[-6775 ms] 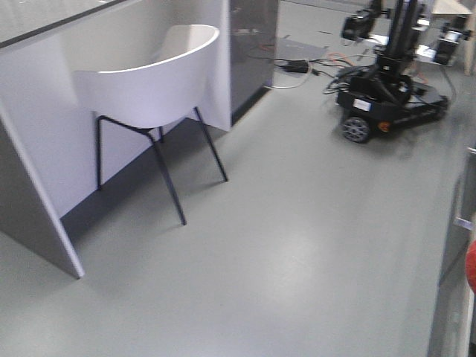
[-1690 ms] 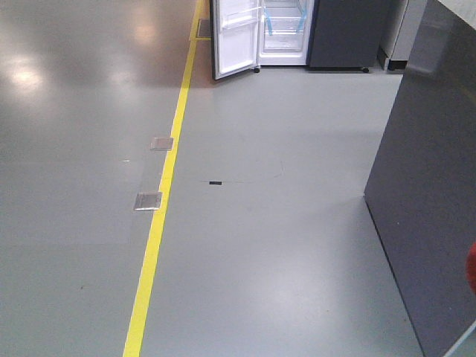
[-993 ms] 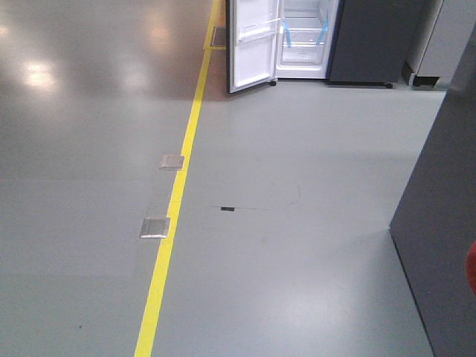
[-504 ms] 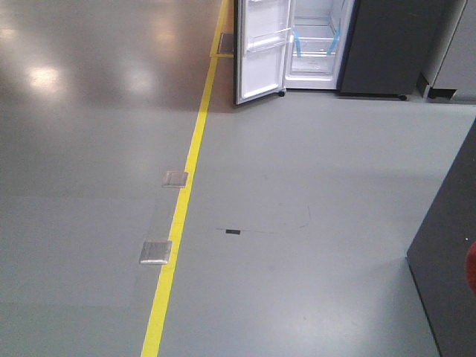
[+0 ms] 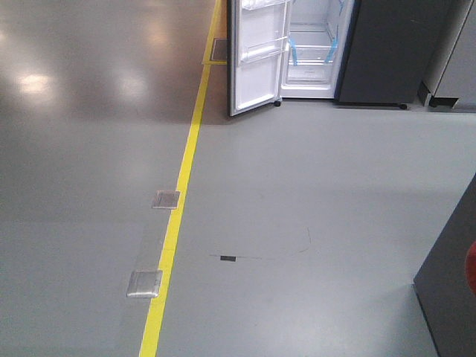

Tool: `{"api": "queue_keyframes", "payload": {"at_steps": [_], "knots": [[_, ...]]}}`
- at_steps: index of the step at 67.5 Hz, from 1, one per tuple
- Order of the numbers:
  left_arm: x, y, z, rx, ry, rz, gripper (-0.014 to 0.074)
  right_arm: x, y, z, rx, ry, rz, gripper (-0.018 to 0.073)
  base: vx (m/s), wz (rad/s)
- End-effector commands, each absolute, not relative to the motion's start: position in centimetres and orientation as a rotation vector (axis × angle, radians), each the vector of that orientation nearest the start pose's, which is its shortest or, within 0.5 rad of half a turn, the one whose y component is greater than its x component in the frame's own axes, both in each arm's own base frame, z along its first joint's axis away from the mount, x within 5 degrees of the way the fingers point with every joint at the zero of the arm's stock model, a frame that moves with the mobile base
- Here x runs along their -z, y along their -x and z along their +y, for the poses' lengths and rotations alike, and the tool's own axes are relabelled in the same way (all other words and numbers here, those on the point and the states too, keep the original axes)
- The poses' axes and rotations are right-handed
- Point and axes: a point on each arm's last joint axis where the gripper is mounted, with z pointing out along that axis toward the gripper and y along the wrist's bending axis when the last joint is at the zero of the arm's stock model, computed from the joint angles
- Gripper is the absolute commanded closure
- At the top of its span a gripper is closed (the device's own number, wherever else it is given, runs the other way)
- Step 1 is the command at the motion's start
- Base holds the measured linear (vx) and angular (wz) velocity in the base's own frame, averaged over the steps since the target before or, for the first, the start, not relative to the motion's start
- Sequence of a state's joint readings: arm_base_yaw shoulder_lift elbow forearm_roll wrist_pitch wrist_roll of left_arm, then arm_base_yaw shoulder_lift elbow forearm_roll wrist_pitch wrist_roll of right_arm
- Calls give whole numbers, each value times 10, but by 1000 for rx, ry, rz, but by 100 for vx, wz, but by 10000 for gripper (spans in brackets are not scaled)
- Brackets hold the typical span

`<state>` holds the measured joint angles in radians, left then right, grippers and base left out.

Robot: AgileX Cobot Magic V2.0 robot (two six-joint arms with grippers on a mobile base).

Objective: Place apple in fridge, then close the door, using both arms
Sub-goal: 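Continue driving up to the refrigerator's open door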

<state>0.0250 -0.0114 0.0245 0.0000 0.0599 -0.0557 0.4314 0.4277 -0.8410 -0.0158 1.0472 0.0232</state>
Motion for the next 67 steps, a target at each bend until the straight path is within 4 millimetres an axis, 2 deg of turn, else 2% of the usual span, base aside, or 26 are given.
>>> {"api": "queue_keyframes", "payload": {"at_steps": [1,67], "knots": [[-198,-56,1,38,72,1494,603,-381,-46,19,-260,421,1988,199,31,-7],[-198,-56,1,38,72,1494,603,-381,-46,19,-260,421,1988,199,29,-4]]}}
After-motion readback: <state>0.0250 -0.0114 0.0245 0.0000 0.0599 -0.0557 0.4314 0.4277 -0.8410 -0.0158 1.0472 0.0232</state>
